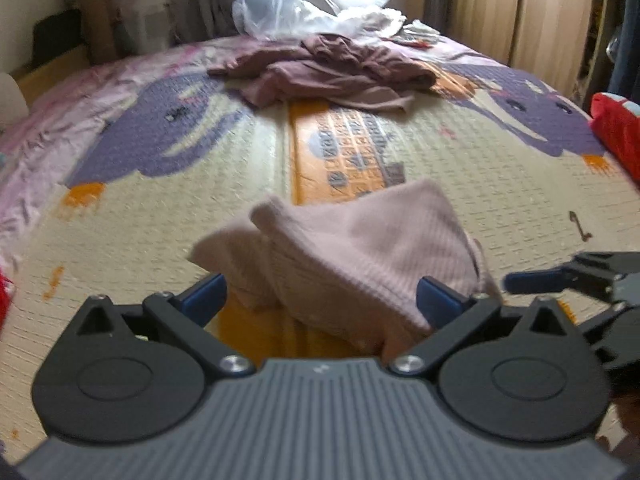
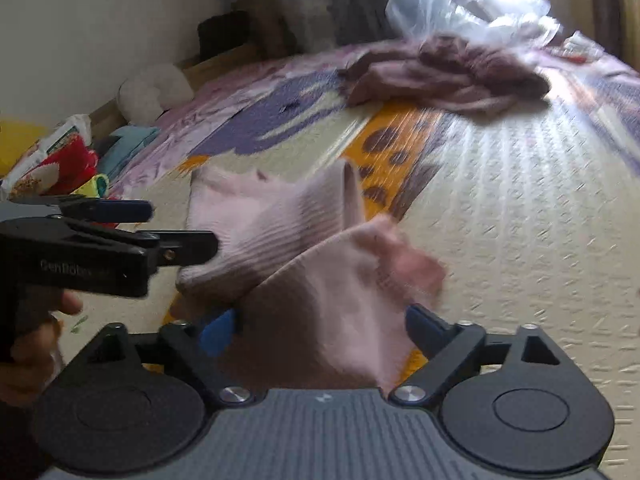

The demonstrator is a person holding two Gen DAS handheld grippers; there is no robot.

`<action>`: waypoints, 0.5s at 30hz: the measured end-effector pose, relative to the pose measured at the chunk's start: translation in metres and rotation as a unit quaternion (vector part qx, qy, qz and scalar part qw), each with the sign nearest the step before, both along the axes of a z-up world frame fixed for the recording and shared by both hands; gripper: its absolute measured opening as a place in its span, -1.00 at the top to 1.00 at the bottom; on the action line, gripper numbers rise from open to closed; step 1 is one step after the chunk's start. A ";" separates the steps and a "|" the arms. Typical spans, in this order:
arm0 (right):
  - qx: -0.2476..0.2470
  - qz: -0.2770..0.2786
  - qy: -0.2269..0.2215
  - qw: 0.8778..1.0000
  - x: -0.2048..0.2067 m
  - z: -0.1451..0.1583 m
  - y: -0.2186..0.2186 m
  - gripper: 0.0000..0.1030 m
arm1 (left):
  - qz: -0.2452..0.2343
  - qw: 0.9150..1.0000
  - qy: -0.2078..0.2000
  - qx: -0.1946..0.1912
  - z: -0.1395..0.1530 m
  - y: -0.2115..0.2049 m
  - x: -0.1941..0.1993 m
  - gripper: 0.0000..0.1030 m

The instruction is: Fold clothes

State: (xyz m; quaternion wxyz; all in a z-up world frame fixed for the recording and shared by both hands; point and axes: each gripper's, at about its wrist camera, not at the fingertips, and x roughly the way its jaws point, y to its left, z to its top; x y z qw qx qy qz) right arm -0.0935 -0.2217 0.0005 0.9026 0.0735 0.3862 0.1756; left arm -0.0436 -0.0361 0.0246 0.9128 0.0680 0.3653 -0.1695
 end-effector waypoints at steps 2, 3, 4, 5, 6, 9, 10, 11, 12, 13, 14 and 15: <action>-0.016 0.010 -0.001 1.000 -0.001 -0.002 0.007 -0.66 | -0.003 1.000 0.006 -0.002 -0.003 -0.004 0.002 -1.00; -0.026 0.016 -0.003 1.000 -0.002 -0.002 0.010 -0.63 | -0.005 1.000 0.007 -0.002 -0.004 -0.007 0.003 -1.00; -0.035 0.020 -0.004 0.999 -0.003 -0.003 0.013 -0.60 | -0.006 1.000 0.009 -0.002 -0.006 -0.010 0.004 -1.00; -0.041 0.023 -0.005 0.999 -0.004 -0.004 0.015 -0.52 | -0.008 1.000 0.011 -0.002 -0.007 -0.013 0.005 -1.00; -0.047 0.027 -0.006 0.998 -0.005 -0.006 0.016 -0.37 | -0.007 1.000 0.012 -0.002 -0.009 -0.016 0.006 -1.00; -0.052 0.026 -0.005 0.998 -0.008 -0.011 0.015 0.23 | 0.000 1.000 0.014 -0.011 -0.013 -0.018 0.008 -1.00; -0.051 0.025 -0.006 0.998 -0.009 -0.011 0.014 0.28 | 0.002 1.000 0.014 -0.013 -0.013 -0.019 0.008 -1.00; -0.051 0.024 -0.008 0.998 -0.010 -0.010 0.012 0.40 | 0.005 1.000 0.013 -0.014 -0.014 -0.019 0.009 -1.00; -0.053 0.022 -0.012 0.998 -0.011 -0.009 0.010 0.57 | 0.005 1.000 0.010 -0.014 -0.013 -0.020 0.008 -0.99; -0.054 0.019 -0.016 0.998 -0.012 -0.008 0.008 0.64 | 0.005 1.000 0.006 -0.013 -0.013 -0.022 0.008 -0.99; -0.054 0.015 -0.020 0.998 -0.014 -0.006 0.006 0.70 | 0.005 1.000 0.002 -0.011 -0.012 -0.023 0.007 -0.99; -0.055 0.011 -0.025 0.998 -0.014 -0.003 0.004 0.78 | 0.004 1.000 -0.002 -0.009 -0.011 -0.024 0.006 -0.98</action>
